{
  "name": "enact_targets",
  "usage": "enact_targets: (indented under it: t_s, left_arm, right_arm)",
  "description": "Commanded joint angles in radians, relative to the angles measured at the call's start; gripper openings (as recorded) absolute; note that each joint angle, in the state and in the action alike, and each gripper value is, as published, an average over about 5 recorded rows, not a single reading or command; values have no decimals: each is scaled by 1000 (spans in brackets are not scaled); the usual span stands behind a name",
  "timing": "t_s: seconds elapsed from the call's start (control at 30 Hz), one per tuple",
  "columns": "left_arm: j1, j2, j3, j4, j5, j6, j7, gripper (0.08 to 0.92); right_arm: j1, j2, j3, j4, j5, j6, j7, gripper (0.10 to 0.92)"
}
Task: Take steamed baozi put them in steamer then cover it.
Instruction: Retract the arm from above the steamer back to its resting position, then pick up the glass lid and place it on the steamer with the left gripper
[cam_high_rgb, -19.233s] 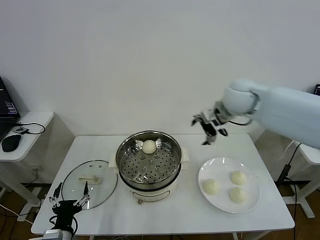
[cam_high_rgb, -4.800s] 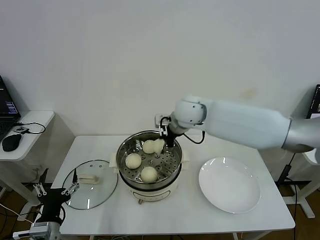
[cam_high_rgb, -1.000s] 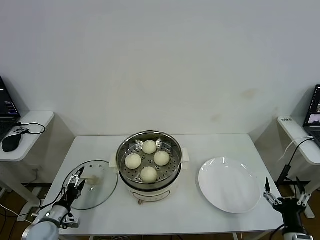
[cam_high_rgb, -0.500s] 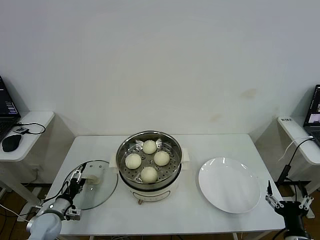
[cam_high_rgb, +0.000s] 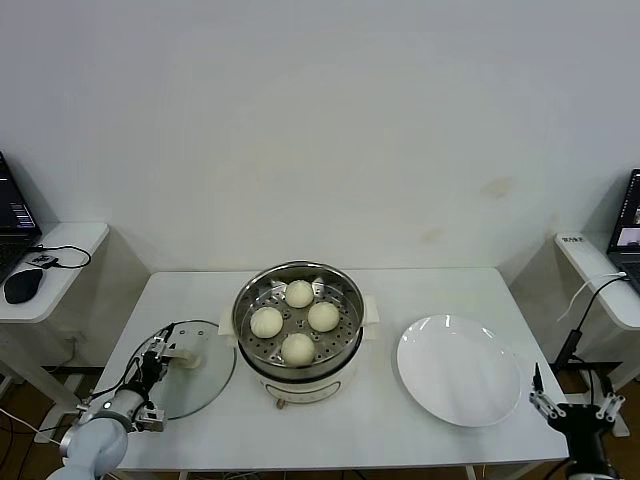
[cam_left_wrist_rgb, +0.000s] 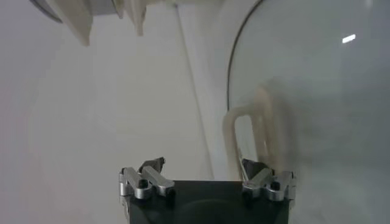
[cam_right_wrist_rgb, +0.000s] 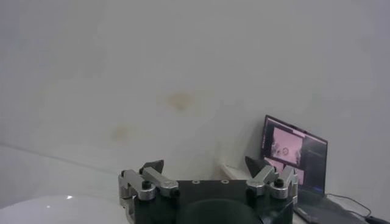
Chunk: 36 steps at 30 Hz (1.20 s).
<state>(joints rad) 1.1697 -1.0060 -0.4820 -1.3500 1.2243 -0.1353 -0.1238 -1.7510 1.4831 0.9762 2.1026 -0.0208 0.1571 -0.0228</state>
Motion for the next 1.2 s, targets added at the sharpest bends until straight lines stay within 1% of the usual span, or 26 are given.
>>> enact_targets:
  t_s: [0.03,0.17,0.37,0.47,0.53,0.6,0.77,0.93,1.1,1.2]
  left_arm:
    - [-24,-9,4,47,1,-11,-7,627]
    - [-23,-18,1,58,-5,-28,-19,515]
    - [-4,-29,-14,45,-25,-57,-64,342]
    - [21,-28,-26,1,-44,-60,-84,255]
    - [53,-26,-41,-55,-60,-50,-86,196]
    - [94,-23,-62,-126,-80,-29,-75,160]
    - [206,-32,-156,-296,-113,36,-31,148]
    - [312,-34,-279,-482,-179,143,35,148]
    - [382,-28,-375,-626,-255,230,92,148]
    - [401,-14,-401,-702,-308,277,111,148]
  right_arm:
    - [4,0,-5,-7,-1,2,-3,823]
    - [10,1,-12,-10,-1,6,-3,823]
    - [10,-3,-21,-8,-2,10,-4,823]
    - [10,-9,-27,-8,-3,11,-4,823]
    - [11,-13,-33,-9,-8,14,-5,823]
    - [13,-18,-41,-10,-13,16,-5,823]
    - [17,-32,-60,-3,-19,16,-6,823]
    - [18,-38,-78,0,-24,18,-7,823]
    - [21,-41,-97,-3,-27,21,-7,823]
    - [23,-41,-108,-4,-30,21,-7,823]
